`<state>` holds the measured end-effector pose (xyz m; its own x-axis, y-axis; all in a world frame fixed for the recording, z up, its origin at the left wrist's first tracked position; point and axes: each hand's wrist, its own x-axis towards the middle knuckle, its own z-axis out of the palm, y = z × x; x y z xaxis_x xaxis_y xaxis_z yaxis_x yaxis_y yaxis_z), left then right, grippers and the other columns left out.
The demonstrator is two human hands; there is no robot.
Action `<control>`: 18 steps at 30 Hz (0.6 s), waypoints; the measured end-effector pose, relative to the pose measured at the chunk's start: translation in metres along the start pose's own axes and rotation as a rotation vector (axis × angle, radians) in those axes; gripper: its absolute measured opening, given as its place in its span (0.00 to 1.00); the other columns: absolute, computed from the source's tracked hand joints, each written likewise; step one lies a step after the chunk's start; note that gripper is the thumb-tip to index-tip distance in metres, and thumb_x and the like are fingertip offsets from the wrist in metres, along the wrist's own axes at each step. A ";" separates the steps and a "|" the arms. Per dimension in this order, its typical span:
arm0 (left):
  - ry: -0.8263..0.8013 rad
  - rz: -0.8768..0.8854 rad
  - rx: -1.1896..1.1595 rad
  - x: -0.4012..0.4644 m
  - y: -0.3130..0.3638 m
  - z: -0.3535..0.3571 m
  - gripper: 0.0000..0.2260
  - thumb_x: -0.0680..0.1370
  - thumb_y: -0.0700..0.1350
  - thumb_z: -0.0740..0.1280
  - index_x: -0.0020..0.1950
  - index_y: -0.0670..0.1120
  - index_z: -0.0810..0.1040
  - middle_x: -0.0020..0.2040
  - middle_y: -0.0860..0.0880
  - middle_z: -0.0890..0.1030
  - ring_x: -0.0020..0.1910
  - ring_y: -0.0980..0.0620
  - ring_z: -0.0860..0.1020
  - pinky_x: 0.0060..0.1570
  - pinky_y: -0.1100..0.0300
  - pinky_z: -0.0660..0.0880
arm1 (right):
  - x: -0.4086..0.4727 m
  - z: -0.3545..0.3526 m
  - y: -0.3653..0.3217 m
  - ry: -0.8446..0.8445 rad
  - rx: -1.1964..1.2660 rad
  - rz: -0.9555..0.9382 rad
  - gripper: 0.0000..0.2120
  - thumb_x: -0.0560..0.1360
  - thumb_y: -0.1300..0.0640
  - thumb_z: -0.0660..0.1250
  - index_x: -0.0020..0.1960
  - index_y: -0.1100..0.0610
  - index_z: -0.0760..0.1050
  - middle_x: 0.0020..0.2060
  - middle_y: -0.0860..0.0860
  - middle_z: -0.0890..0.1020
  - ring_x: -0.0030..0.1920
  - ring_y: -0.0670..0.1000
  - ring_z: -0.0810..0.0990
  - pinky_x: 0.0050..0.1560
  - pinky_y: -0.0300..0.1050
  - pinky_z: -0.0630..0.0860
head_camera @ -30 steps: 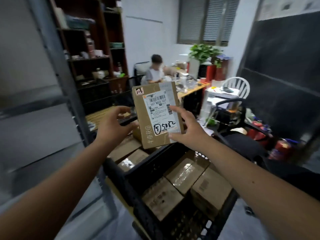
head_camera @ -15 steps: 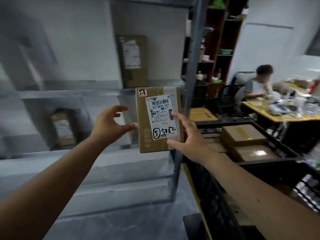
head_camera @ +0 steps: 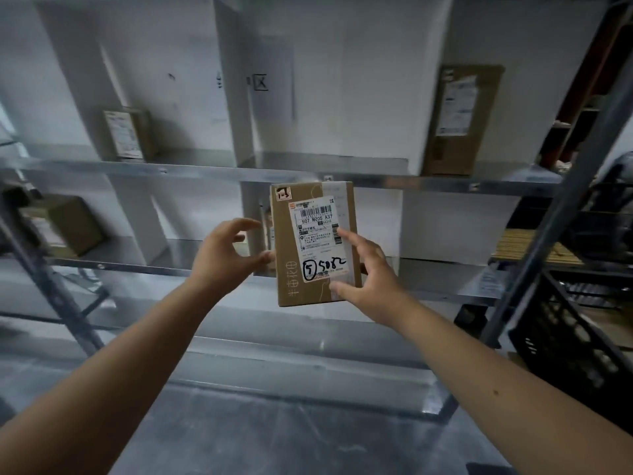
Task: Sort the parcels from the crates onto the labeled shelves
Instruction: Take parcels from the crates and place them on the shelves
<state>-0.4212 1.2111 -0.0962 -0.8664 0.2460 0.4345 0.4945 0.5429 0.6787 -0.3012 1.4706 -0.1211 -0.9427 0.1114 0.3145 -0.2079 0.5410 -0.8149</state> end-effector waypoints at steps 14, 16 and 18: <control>0.091 -0.040 0.027 0.094 -0.060 -0.042 0.24 0.72 0.57 0.79 0.65 0.51 0.81 0.64 0.51 0.82 0.57 0.52 0.80 0.52 0.55 0.75 | 0.115 0.062 -0.028 0.015 -0.050 -0.083 0.45 0.74 0.60 0.78 0.80 0.36 0.59 0.72 0.43 0.61 0.72 0.45 0.67 0.68 0.29 0.70; 0.117 -0.018 0.035 0.118 -0.058 -0.046 0.24 0.72 0.58 0.79 0.65 0.51 0.81 0.63 0.51 0.82 0.56 0.52 0.80 0.52 0.54 0.76 | 0.141 0.057 -0.031 0.017 -0.089 -0.113 0.46 0.73 0.60 0.79 0.80 0.37 0.57 0.74 0.45 0.61 0.71 0.42 0.63 0.58 0.15 0.62; 0.142 0.006 0.048 0.145 -0.056 -0.049 0.24 0.72 0.59 0.78 0.65 0.51 0.81 0.64 0.51 0.82 0.56 0.52 0.80 0.53 0.53 0.78 | 0.168 0.053 -0.034 0.029 -0.103 -0.144 0.46 0.73 0.60 0.79 0.80 0.37 0.57 0.75 0.45 0.60 0.70 0.40 0.61 0.54 0.13 0.59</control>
<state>-0.5715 1.1765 -0.0420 -0.8436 0.1350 0.5198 0.4924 0.5805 0.6485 -0.4664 1.4268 -0.0665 -0.8967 0.0500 0.4397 -0.3110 0.6356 -0.7066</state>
